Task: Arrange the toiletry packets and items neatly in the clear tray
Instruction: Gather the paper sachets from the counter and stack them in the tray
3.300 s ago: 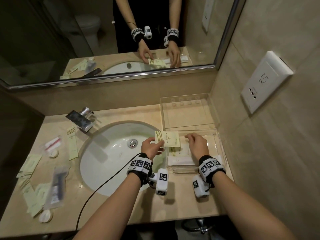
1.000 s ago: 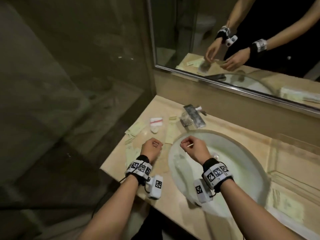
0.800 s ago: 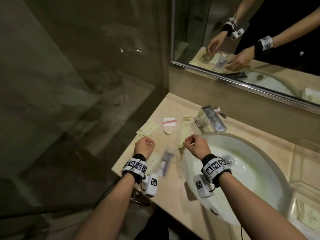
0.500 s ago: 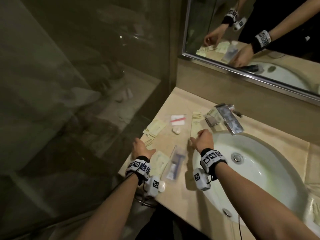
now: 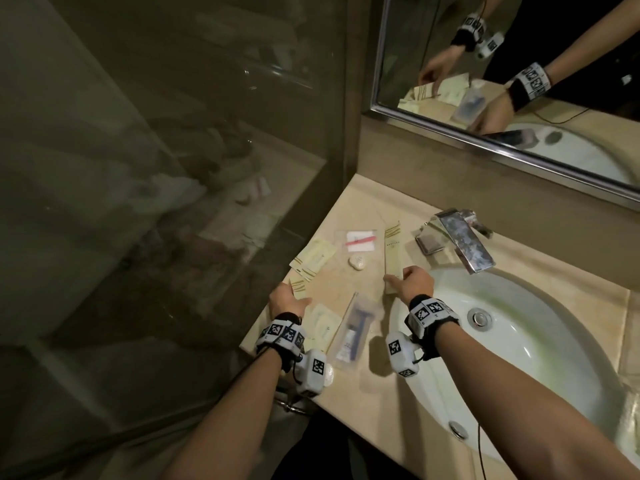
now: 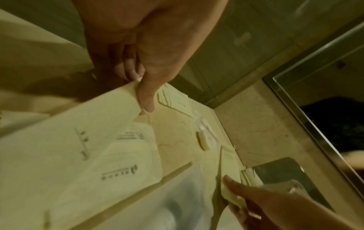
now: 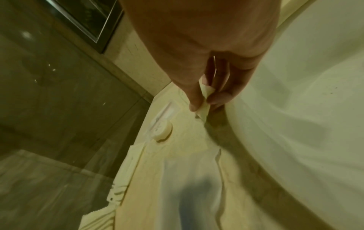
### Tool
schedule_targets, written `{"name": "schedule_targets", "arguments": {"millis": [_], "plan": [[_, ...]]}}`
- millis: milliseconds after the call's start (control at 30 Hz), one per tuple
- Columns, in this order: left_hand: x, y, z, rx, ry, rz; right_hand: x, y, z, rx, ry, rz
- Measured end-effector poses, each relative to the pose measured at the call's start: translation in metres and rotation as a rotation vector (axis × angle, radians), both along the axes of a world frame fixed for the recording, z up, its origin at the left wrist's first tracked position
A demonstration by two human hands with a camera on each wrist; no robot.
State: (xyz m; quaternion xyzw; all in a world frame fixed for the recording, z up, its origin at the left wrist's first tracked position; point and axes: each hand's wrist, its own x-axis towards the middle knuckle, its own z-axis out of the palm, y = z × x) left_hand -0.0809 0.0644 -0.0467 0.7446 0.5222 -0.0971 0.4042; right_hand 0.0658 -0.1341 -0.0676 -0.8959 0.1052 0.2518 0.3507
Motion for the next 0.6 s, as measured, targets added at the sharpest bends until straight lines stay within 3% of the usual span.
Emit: {"name": "schedule_targets", "arguments": {"millis": [167,300,600], "plan": [[0.000,-0.006,0.032,0.023,-0.090,0.071,0.004,-0.012,0.011,0.212,-0.024,-0.049],[0.010,-0.020,0.064,0.078,-0.216,0.127,0.003,-0.020,0.049,0.405,-0.065,-0.049],[0.061,-0.107,0.118,-0.017,-0.524,0.009,-0.015,-0.112,0.122,0.651,-0.237,-0.040]]}}
